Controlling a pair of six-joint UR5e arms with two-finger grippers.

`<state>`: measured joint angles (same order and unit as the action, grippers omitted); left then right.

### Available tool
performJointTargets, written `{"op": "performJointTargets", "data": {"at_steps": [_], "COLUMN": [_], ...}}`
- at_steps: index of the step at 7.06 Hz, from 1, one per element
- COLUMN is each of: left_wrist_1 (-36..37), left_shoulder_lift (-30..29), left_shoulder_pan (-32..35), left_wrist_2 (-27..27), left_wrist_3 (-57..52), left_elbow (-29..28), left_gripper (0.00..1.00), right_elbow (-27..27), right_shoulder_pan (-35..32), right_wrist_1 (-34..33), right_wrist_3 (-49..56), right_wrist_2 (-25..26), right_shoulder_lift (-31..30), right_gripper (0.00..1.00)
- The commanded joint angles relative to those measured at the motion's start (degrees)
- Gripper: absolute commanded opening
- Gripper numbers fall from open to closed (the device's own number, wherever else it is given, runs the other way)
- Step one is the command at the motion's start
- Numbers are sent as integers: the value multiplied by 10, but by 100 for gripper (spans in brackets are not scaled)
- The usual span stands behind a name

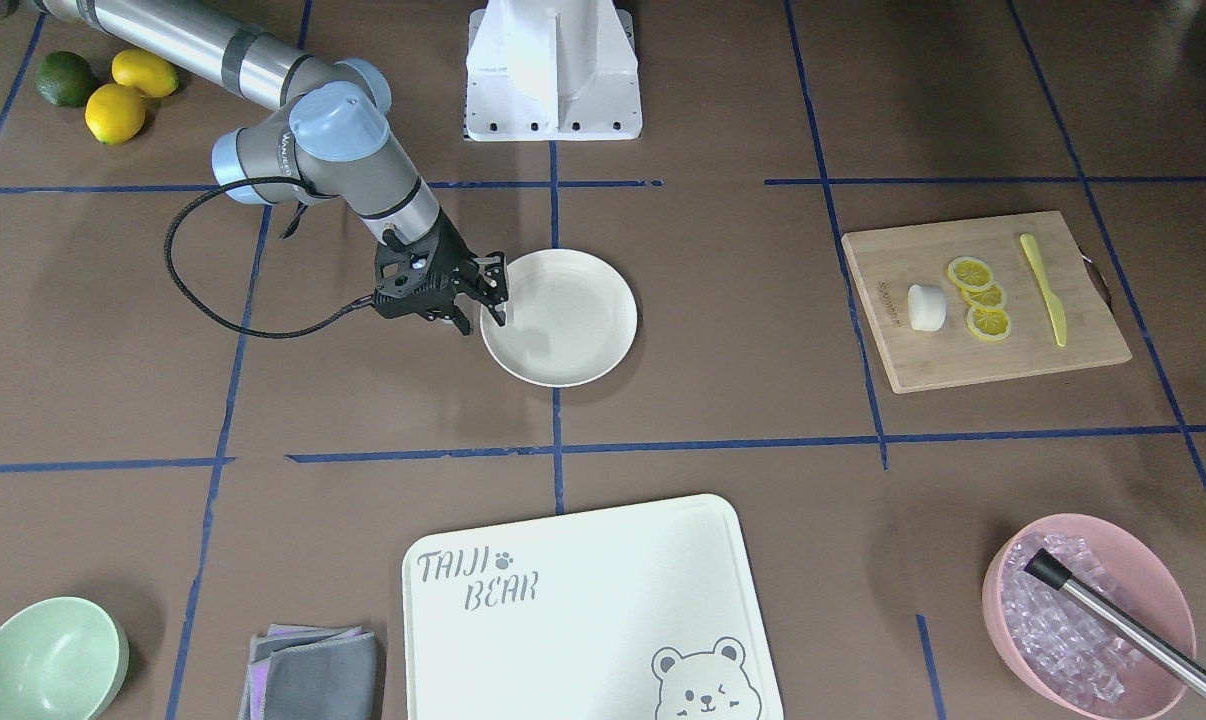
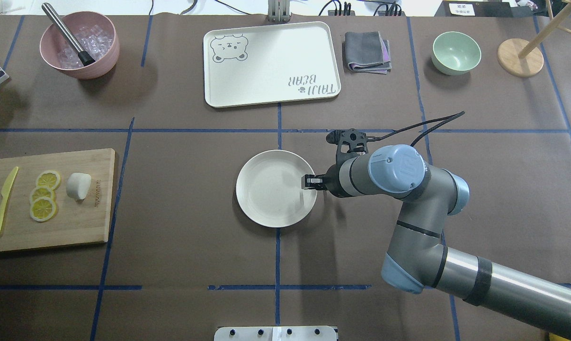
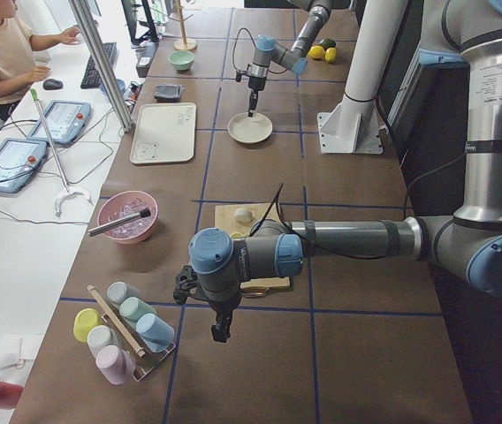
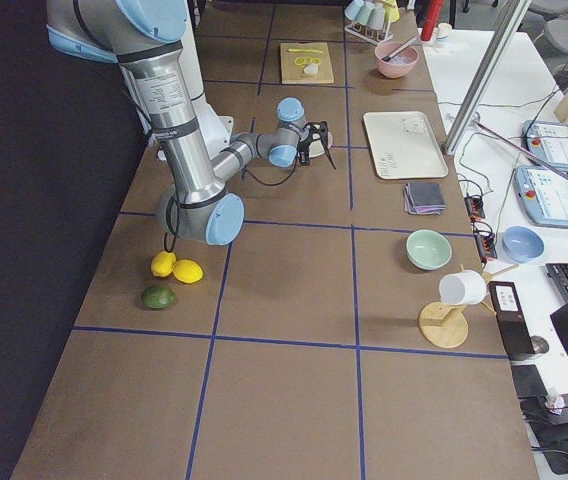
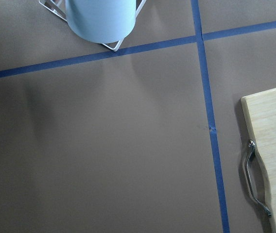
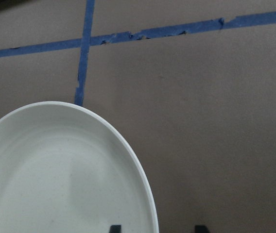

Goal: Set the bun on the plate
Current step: 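Withdraw the right gripper away from the plate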

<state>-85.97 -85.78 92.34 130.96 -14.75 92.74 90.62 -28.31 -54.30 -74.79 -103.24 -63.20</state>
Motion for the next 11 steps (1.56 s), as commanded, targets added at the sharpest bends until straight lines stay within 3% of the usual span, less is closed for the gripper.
{"op": "performJointTargets", "data": {"at_steps": [1, 3, 4, 5, 6, 8, 11], "left_wrist_1": [-1, -2, 0, 0, 1, -2, -108], "left_shoulder_lift": [0, -4, -3, -2, -4, -7, -20], "left_shoulder_pan": [-6, -11, -13, -19, -33, -33, -34], "left_wrist_2": [0, 0, -1, -4, -6, -1, 1], "left_wrist_3": [-1, -5, -5, -4, -1, 2, 4], "left_elbow": [0, 0, 3, 3, 2, 2, -1], "left_gripper": [100, 100, 100, 100, 100, 100, 100], "right_elbow": [26, 179, 250, 272, 268, 229, 137], "right_shoulder_pan": [-62, -92, -118, -173, -254, -387, -542], "right_wrist_1": [-120, -319, -367, -361, -361, -362, -362], "right_wrist_3": [12, 166, 252, 325, 460, 686, 881], "right_wrist_2": [-69, -90, -98, -140, -191, -248, -289], "right_shoulder_lift": [-9, -66, -127, -197, -246, -322, -379], "right_gripper": [100, 100, 100, 100, 100, 100, 100]}}
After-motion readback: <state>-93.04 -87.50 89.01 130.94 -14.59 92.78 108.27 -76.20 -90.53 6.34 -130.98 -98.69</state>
